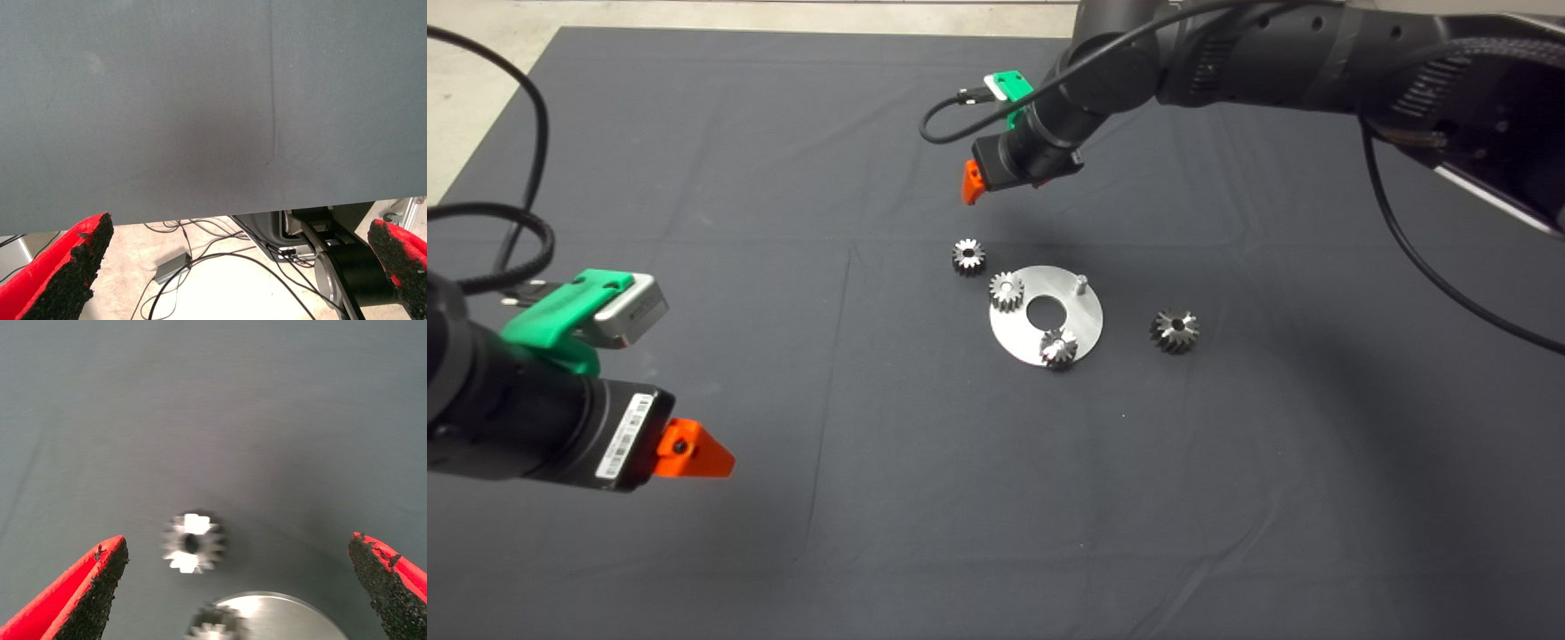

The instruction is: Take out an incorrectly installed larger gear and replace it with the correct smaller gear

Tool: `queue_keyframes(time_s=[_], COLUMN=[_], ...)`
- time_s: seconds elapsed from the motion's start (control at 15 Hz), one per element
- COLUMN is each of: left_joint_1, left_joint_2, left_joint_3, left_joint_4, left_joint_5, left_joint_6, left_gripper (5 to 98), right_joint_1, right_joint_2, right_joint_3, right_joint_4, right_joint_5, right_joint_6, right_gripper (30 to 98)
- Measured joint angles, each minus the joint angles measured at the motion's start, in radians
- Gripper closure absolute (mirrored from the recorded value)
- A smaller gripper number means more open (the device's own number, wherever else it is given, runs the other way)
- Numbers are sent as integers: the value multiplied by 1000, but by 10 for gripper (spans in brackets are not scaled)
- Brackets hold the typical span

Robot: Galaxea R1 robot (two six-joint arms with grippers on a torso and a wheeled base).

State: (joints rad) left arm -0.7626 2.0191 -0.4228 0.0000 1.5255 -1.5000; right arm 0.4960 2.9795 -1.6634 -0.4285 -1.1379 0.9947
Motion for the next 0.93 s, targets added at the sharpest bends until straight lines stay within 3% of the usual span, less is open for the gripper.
queue_keyframes(time_s=[0.07, 0.2, 0.47, 0.73, 0.93], left_joint_1=[0, 0, 0, 0, 0], left_joint_2=[0, 0, 0, 0, 0], left_joint_3=[0, 0, 0, 0, 0], left_joint_4=[0, 0, 0, 0, 0], left_joint_5=[0, 0, 0, 0, 0], left_joint_6=[0, 0, -1, -3, -3], left_gripper=[55, 55, 55, 55, 55], right_joint_1=[0, 0, -2, -46, -63], right_joint_2=[9, 13, 7, 7, 7], right_joint_3=[0, 0, -2, 2, 3], right_joint_4=[0, 0, 0, -1, -32], right_joint_5=[19, 32, 31, 33, 33], right_joint_6=[-7, -21, -88, -180, -204], right_gripper=[378, 362, 362, 362, 362])
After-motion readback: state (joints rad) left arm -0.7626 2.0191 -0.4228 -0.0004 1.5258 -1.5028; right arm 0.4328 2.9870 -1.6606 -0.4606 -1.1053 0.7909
